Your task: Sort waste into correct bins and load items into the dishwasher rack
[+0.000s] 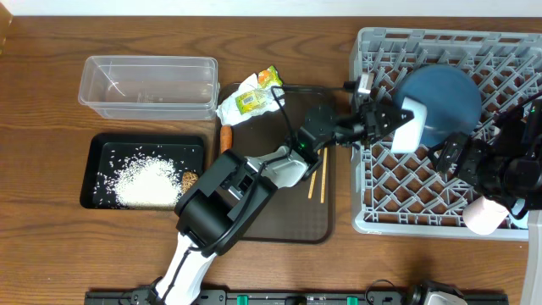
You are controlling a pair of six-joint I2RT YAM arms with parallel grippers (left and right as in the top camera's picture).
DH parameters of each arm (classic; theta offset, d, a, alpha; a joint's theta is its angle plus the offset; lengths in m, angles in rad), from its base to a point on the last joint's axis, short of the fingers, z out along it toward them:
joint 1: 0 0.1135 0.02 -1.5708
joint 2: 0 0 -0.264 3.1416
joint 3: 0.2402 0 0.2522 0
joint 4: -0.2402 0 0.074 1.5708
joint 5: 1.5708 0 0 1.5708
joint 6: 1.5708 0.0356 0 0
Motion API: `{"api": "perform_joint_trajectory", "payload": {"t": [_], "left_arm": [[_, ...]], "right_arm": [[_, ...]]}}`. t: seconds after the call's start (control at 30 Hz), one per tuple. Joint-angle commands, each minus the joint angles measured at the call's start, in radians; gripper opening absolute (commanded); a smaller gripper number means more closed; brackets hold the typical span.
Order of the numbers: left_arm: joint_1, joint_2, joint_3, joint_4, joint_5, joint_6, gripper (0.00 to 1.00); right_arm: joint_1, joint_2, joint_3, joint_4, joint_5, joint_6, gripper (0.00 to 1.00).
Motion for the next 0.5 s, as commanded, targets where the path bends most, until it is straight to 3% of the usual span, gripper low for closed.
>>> {"api": "perform_joint_trajectory", "payload": {"t": [0.0,0.33,0.4,0.47], "left_arm": [[0.001,0.029,-0.031,0.003,-0.013,0.003,0.06],[-0.021,0.064,-0.033,0.022,-0.009,0.014,0.07],[-0.018,0.064,-0.032,0.022,-0.011,0.013,0.17],[-0.009,0.064,-0.032,0.021,-0.007,0.013,0.49]], "right_arm": [[-0.008,-0.005,0.016,-0.006,0.006,-0.016,0.99],[-0.008,-0.005,0.016,-0.017,0.006,-0.016,0.99],[-0.008,-0.005,0.016,-0.023,0.006,-0.017,0.99],[-0.008,-0.005,0.016,-0.025,0.006,-0.017,0.99]]}}
